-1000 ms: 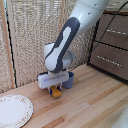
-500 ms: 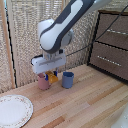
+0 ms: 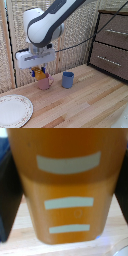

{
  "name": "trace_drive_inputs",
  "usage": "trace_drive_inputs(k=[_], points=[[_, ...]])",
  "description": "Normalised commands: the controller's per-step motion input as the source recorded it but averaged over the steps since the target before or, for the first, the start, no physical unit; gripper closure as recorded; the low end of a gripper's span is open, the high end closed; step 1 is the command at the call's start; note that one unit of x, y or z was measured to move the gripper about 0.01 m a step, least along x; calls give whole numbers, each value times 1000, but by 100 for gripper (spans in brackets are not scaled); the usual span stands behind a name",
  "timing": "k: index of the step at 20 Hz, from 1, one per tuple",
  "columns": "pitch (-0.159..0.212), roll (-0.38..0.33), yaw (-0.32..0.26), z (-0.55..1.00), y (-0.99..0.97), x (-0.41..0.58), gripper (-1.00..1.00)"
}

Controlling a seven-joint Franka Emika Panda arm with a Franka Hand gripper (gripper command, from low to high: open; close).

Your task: Caressingly guide your clamp towards the toast. Compassionately possess the toast with your clamp. Gradually tag the toast up from the worktable. Complaisantly, cruise the held-toasty-pillow to your white crockery. Last but notably, liberate the toast onto the shiny white tableware.

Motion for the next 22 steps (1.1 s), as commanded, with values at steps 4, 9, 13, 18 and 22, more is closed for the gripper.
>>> trace_drive_inputs(k=[4, 9, 13, 18, 22], points=[[51, 18, -73, 45, 854, 250, 100], [92, 3, -46, -8, 900, 243, 100], [109, -3, -11, -169, 939, 234, 100], [28, -104, 12, -347, 794, 54, 100], [-2, -192, 119, -477, 357, 1, 100]])
